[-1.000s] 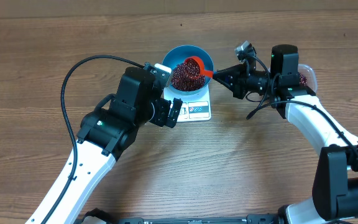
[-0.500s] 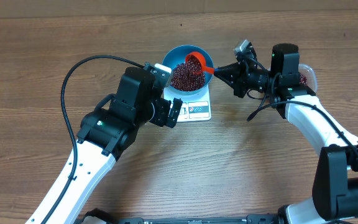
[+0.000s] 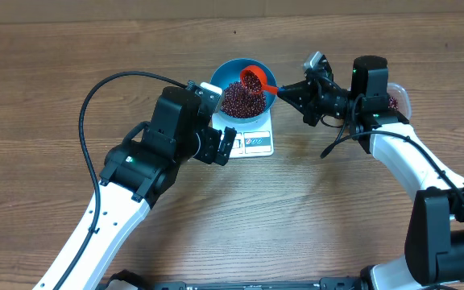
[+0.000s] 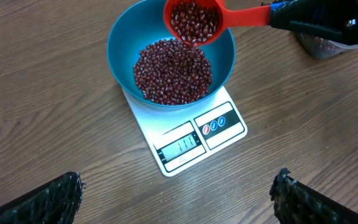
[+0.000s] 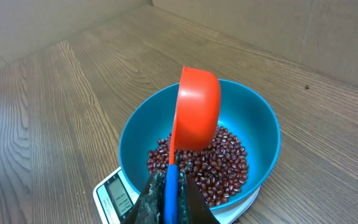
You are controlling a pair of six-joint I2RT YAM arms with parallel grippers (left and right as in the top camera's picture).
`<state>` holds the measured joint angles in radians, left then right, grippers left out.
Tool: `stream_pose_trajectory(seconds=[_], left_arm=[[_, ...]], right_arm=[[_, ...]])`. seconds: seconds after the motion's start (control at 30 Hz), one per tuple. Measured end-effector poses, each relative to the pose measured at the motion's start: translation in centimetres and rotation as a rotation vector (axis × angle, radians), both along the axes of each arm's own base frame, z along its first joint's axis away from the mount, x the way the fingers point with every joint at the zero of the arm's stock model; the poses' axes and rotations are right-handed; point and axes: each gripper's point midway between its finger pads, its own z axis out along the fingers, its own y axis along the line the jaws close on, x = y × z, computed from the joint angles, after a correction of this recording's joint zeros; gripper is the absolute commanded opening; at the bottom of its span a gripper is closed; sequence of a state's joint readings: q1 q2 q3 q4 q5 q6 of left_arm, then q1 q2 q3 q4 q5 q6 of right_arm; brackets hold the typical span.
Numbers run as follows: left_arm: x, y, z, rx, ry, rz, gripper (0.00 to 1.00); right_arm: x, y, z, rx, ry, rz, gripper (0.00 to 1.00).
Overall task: Scoop item into bowl and weigh 150g on scale
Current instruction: 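Tilt the scoop with the right gripper to pour beans into the bowl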
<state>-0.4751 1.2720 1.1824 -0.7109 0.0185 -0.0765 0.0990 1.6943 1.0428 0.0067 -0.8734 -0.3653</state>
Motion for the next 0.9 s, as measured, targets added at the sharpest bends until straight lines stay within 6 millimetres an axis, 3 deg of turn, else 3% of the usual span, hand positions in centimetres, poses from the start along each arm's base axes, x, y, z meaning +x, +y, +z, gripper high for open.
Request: stream_pose_trajectory(seconds=[0.9], left_arm=[[0.0,0.0,0.0,0.0,0.0,0.0,1.0]], right_arm=[[0.13,-0.11,-0.08,-0.036,-0.055,0.014,0.04]])
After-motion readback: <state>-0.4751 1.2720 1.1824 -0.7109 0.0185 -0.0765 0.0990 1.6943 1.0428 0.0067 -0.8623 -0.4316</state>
